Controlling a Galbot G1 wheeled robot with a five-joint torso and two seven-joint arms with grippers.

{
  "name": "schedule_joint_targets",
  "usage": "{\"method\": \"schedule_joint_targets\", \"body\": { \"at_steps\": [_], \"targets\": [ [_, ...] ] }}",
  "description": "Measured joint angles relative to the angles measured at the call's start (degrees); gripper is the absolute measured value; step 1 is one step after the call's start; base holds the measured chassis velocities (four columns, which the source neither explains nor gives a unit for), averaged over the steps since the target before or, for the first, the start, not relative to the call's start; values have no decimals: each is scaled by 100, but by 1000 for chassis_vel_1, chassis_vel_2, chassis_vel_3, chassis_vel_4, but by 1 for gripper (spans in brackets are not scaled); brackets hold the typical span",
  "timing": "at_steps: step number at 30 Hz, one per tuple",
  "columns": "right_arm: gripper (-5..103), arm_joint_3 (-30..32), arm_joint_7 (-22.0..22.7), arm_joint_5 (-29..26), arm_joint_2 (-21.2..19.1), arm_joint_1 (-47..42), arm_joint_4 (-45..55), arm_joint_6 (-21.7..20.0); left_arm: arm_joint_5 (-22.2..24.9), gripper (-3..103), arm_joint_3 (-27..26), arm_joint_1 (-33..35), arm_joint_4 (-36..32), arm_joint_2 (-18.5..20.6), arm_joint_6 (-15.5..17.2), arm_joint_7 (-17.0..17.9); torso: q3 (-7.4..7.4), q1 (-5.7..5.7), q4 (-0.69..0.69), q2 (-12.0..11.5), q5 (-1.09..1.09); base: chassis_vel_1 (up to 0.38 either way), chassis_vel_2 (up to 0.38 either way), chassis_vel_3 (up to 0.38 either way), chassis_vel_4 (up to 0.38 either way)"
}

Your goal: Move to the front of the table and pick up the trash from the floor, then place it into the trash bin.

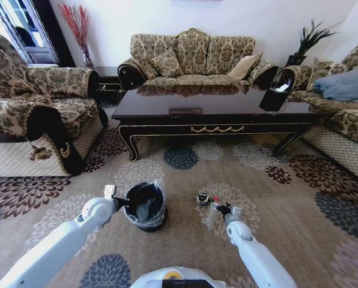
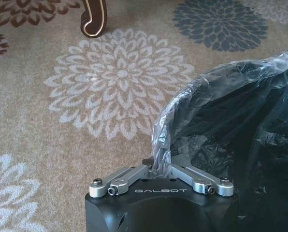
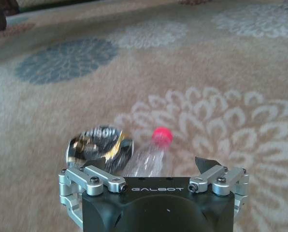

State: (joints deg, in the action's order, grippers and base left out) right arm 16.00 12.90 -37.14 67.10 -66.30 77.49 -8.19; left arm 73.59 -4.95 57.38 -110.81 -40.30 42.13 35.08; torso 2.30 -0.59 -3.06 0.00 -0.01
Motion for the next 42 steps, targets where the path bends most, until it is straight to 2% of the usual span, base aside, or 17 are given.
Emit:
{"method": "schedule_joint_targets", "body": {
  "at_steps": [31,32,34,36,39,41,42],
  "targets": [
    [100,-381,40,453,304,140,-643,147,29,0,163,-219,-22,87,0,-16,0,0,1,0,1,0,0,0,0],
    [103,-385,38,472,304,129,-645,156,9,0,163,-205,-12,80,-1,-18,0,0,0,0,1,0,0,0,0],
    [97,-382,34,484,300,110,-645,166,-13,0,162,-176,-7,71,0,-36,0,0,0,0,0,0,0,0,0],
    [97,-375,27,486,291,99,-645,171,-20,0,161,-167,-7,67,0,-44,0,0,2,0,0,0,0,0,0],
    [82,-331,-5,492,264,66,-649,187,-26,0,162,-173,-8,39,0,-48,0,0,1,0,0,0,0,0,0],
    [82,-331,-5,492,264,66,-649,187,-26,0,162,-173,-8,39,0,-48,0,0,1,0,0,0,0,0,0],
    [76,-308,-31,512,258,61,-668,212,-24,0,170,-186,-8,22,0,-47,0,0,0,0,0,0,0,0,0]
  ]
}}
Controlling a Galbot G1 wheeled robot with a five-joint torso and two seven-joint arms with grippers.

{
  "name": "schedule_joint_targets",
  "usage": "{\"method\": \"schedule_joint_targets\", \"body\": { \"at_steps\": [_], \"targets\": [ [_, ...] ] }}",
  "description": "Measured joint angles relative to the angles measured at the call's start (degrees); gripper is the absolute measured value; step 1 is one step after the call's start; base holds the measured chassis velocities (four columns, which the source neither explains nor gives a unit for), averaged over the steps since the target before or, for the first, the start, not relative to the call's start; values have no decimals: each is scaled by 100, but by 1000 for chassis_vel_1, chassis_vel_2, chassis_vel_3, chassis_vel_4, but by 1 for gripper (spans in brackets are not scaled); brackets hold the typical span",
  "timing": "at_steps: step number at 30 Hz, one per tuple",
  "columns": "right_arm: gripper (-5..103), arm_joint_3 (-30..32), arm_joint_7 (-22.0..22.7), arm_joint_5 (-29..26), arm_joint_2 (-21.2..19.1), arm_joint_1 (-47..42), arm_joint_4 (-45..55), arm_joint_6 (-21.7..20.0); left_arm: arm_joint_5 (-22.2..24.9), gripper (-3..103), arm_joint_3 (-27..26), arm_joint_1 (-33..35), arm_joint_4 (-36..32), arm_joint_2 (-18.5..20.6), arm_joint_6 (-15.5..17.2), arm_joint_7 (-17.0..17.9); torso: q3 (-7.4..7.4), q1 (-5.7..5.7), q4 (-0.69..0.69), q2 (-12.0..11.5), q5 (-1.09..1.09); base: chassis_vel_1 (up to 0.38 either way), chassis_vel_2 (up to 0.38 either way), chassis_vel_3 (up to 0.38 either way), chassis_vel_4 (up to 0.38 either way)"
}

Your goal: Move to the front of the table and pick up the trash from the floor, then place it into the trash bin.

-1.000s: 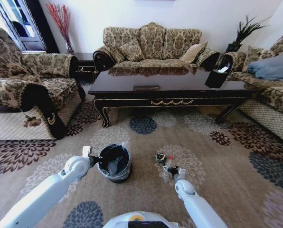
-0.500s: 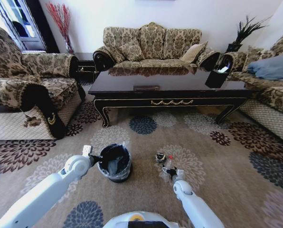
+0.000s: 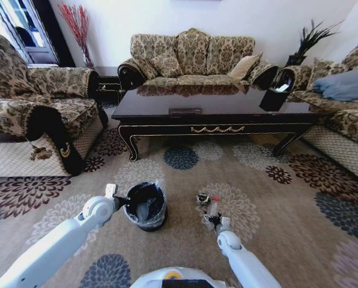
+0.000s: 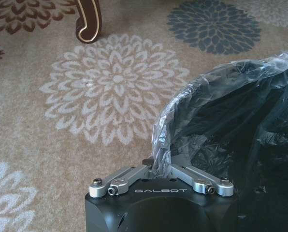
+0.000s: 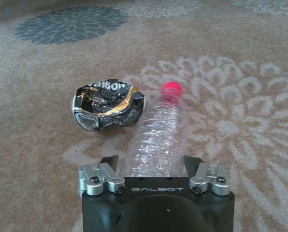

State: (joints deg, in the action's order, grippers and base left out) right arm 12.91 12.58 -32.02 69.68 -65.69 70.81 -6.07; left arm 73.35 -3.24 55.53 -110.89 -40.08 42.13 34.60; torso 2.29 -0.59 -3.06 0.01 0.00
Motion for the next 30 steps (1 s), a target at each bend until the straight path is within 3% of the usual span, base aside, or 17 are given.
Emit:
{"method": "schedule_joint_targets", "body": {
  "at_steps": [1,3,5,8,10,13,30],
  "targets": [
    [59,37,-33,12,-16,-12,-13,33,11,0,35,-16,0,-19,0,13,0,0,0,0,0,0,0,0,0],
    [48,41,-24,12,-27,-12,-12,36,13,0,45,-30,-1,-33,1,23,0,0,0,0,-1,0,0,0,0],
    [48,41,2,8,-27,-12,-1,29,16,0,50,-41,-1,-41,1,24,0,0,0,0,-1,0,0,0,0],
    [37,41,36,-6,-27,-11,24,16,15,0,66,-66,24,-57,1,34,0,1,0,0,0,0,0,0,0],
    [37,42,37,-9,-33,-15,32,16,14,0,70,-68,30,-62,1,39,0,0,1,0,1,0,0,0,0],
    [28,61,39,-12,-93,-81,108,5,14,0,75,-64,35,-89,1,47,0,0,1,0,0,0,0,0,0],
    [28,467,59,-144,-327,-575,834,-41,-15,0,353,-254,75,-174,2,67,0,0,1,-1,1,0,0,0,0]
  ]
}}
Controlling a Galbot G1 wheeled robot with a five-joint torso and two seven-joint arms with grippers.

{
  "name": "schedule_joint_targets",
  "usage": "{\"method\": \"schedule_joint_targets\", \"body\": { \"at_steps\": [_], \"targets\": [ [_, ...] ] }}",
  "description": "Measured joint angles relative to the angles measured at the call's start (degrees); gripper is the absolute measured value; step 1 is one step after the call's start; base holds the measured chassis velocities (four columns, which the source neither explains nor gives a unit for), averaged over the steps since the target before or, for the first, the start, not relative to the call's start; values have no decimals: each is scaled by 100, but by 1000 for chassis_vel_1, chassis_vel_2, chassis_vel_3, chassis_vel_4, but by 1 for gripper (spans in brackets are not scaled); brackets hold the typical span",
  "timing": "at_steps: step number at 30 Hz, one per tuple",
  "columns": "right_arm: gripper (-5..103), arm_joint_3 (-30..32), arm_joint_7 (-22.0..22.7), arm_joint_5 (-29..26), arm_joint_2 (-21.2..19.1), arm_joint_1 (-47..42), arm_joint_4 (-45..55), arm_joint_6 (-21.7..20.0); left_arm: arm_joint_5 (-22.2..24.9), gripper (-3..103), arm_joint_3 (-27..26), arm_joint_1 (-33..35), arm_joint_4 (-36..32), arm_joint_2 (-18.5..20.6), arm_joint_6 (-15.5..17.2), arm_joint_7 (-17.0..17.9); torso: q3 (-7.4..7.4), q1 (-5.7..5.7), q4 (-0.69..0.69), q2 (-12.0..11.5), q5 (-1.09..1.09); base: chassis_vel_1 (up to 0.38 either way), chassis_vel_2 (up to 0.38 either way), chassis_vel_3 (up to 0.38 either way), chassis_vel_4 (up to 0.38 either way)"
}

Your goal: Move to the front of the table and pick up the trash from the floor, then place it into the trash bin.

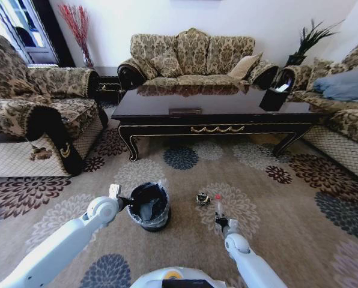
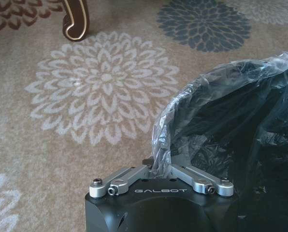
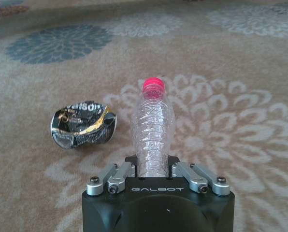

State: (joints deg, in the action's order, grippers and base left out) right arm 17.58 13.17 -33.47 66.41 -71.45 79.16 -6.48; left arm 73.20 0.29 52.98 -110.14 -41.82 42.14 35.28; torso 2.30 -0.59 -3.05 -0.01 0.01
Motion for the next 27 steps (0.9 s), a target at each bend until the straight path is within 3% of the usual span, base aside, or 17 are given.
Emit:
{"method": "schedule_joint_targets", "body": {
  "at_steps": [11,15,27],
  "targets": [
    [28,653,6,-63,-291,-803,1293,-61,-118,0,510,-372,112,-292,0,123,0,0,-1,0,0,0,0,0,0],
    [28,865,78,-241,-342,-1216,2445,-160,-155,0,758,-444,81,-452,-1,210,0,0,0,0,-2,0,0,0,0],
    [28,1131,109,-325,-498,-1951,4082,-258,-142,0,1476,-904,153,-703,-2,350,0,0,0,0,-1,0,0,0,0]
  ]
}}
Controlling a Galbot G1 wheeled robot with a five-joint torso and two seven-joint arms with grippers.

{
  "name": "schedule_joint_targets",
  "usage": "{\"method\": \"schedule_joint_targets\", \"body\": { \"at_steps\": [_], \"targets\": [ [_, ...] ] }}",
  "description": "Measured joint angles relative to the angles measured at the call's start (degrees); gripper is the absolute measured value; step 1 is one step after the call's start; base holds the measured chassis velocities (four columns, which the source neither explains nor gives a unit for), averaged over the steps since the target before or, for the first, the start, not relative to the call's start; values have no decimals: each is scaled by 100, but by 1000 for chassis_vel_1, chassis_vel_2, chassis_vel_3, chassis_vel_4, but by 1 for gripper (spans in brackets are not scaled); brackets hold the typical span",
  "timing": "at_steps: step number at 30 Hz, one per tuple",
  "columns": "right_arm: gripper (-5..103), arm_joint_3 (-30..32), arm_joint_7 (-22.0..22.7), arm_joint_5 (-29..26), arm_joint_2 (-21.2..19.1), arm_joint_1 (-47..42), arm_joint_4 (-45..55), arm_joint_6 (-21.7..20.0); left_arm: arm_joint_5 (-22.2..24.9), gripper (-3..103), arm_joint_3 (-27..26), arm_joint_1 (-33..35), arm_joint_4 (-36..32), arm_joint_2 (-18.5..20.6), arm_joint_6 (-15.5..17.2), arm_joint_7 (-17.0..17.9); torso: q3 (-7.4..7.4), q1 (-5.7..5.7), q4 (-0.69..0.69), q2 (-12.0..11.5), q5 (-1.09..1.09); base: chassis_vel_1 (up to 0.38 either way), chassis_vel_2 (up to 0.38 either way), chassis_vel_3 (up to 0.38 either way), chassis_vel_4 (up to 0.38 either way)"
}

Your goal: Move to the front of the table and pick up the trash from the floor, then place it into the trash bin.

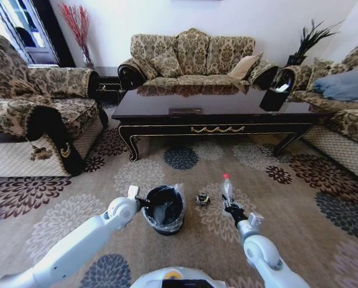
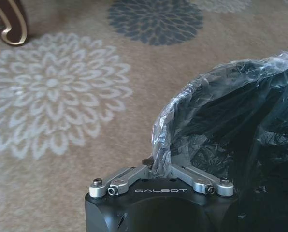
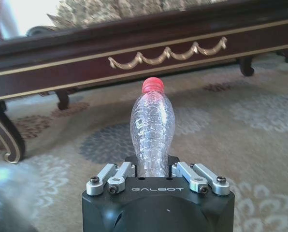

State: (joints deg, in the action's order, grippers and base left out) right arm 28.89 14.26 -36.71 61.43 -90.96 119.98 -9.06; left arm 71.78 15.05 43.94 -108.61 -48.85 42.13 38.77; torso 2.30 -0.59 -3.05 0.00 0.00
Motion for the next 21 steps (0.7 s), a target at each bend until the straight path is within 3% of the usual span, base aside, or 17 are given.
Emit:
{"method": "schedule_joint_targets", "body": {
  "at_steps": [8,12,21],
  "targets": [
    [28,88,-448,563,14,-438,623,267,265,0,636,-607,169,-478,0,213,0,0,-2,0,0,0,0,0,0],
    [28,143,-923,931,34,-675,779,637,378,0,927,-864,275,-762,0,368,0,0,-1,0,1,0,0,0,0],
    [28,-9,-1178,1095,73,-1029,1075,683,467,0,1198,-953,430,-1058,0,477,0,0,1,0,0,0,0,0,0]
  ]
}}
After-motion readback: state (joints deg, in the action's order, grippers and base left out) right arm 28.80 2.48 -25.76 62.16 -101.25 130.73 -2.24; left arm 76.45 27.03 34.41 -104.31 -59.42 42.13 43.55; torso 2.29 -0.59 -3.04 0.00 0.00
